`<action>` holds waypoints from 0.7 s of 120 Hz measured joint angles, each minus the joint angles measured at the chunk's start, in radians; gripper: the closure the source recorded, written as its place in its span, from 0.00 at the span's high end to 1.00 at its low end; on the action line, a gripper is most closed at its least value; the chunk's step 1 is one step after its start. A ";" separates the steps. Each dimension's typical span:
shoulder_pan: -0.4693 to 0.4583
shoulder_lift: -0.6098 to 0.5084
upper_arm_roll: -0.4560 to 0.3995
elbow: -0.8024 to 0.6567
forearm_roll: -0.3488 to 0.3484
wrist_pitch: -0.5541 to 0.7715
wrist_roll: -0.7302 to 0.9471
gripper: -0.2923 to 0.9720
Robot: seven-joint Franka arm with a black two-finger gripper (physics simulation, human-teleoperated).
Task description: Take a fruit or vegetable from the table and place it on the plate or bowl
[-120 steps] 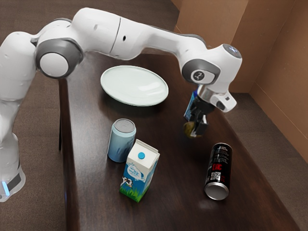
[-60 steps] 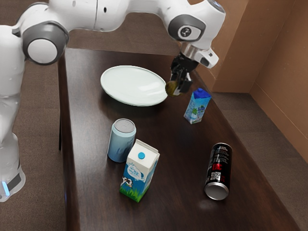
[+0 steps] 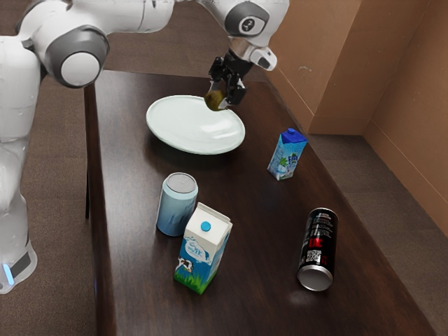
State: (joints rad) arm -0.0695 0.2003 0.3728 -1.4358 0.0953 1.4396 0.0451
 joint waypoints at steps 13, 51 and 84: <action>0.014 0.035 0.006 -0.021 -0.007 0.039 0.004 0.51; 0.046 0.131 0.008 -0.053 -0.065 0.189 0.013 0.55; 0.033 0.043 -0.020 -0.043 -0.081 0.125 0.004 0.72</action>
State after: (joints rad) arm -0.0364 0.2436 0.3526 -1.4792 0.0146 1.5648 0.0487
